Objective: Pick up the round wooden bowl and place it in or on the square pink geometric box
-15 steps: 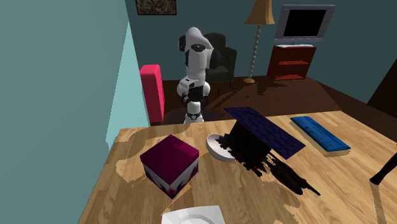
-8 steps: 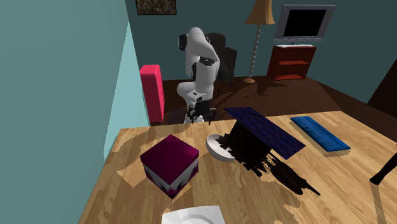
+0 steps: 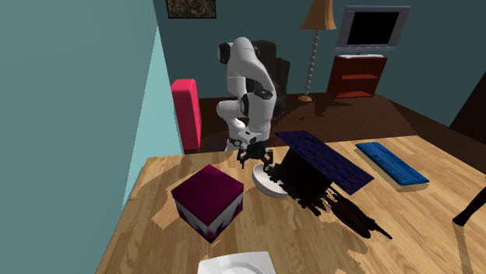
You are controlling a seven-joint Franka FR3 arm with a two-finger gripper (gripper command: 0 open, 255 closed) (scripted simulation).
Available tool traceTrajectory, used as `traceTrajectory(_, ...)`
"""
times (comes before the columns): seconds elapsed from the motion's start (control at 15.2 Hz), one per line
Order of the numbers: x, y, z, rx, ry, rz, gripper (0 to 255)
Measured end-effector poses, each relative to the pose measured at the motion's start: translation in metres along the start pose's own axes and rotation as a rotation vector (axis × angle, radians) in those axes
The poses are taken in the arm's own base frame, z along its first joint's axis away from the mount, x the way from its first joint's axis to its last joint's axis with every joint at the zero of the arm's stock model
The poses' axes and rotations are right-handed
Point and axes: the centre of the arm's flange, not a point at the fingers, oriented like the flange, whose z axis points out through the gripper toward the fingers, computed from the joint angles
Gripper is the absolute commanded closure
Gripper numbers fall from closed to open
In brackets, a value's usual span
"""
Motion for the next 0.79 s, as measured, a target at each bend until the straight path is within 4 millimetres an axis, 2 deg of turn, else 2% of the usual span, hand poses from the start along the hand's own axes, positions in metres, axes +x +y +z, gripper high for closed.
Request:
traceTrajectory(0.26,0.002,0.000,0.014,0.004,0.017,0.004,0)
traceTrajectory(0.53,0.009,0.000,0.015,0.016,0.051,0.007,0)
traceTrajectory(0.79,0.008,0.001,0.015,0.016,0.052,0.007,0)
